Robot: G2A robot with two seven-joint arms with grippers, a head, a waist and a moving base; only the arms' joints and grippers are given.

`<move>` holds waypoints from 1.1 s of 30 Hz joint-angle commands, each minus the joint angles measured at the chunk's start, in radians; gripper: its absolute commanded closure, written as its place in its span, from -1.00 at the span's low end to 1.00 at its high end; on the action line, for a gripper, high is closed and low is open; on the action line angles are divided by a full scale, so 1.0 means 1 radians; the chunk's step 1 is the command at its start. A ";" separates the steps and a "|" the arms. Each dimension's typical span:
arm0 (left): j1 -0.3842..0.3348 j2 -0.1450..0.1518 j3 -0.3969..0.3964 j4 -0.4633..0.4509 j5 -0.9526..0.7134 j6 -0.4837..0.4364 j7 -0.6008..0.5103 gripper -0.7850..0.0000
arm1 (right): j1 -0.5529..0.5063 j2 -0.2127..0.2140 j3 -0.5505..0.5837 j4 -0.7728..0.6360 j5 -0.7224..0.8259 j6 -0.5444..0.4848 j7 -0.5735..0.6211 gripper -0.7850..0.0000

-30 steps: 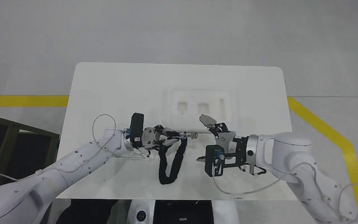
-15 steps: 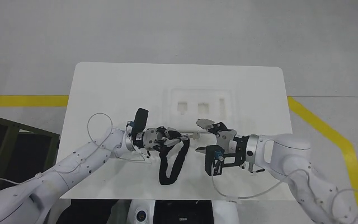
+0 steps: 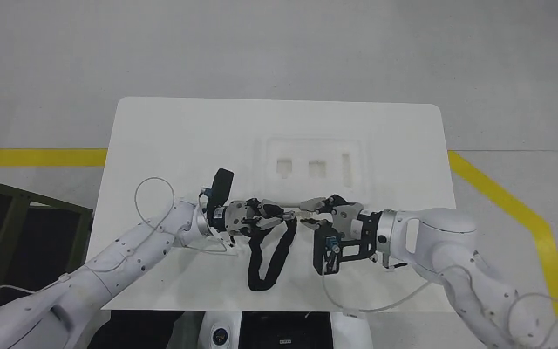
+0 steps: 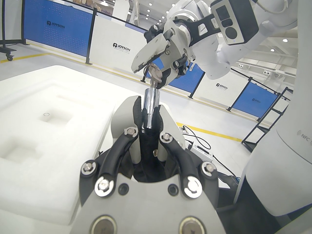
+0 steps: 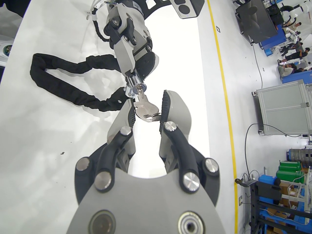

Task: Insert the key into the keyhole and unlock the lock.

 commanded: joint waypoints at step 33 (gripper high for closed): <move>0.073 -0.028 -0.119 -0.004 0.136 0.000 0.000 1.00 | 0.063 -0.016 -0.053 0.114 0.853 0.187 0.481 1.00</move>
